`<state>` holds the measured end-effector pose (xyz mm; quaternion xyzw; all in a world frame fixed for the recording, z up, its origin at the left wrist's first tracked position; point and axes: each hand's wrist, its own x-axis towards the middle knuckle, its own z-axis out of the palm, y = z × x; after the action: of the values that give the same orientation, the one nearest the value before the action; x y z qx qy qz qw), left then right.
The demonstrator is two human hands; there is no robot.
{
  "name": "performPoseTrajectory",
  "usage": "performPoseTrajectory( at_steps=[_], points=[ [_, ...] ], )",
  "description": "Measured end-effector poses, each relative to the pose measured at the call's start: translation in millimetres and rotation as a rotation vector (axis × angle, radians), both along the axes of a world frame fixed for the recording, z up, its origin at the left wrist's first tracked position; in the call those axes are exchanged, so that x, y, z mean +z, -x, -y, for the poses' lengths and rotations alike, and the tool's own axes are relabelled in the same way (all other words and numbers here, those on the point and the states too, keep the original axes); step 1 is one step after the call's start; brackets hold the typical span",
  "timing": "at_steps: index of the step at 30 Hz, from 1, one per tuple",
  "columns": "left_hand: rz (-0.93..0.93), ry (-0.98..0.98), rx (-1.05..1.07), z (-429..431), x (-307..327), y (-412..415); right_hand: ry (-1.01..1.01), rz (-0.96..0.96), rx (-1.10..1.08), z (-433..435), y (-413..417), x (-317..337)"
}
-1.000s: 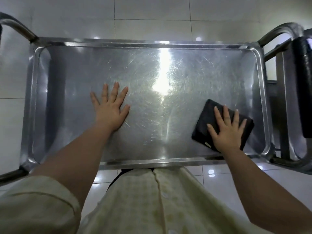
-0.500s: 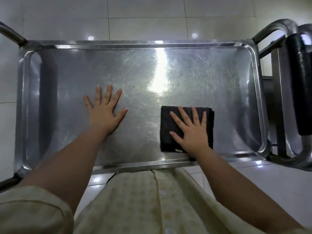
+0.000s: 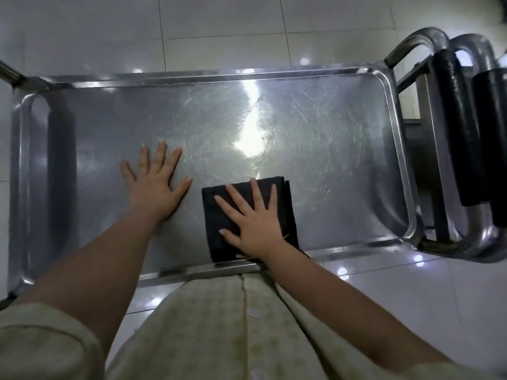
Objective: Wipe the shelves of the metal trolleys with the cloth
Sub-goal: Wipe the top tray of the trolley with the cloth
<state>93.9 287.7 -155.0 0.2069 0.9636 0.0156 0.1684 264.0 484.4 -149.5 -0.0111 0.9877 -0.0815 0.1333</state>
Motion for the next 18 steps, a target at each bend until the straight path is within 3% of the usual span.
performPoseTrajectory(
  at_steps=[3,11,18],
  points=[
    [0.012,-0.038,0.011,-1.6,-1.0,1.3,0.01,-0.044,0.023,-39.5,-12.6,-2.5],
    [0.022,-0.057,0.061,-6.7,7.3,0.6,-0.136,0.118,-0.506,-239.0,-119.0,9.0],
    [0.02,0.01,0.057,-49.2,7.2,16.5,-0.142,0.149,-0.426,-234.0,-95.7,11.6]
  ],
)
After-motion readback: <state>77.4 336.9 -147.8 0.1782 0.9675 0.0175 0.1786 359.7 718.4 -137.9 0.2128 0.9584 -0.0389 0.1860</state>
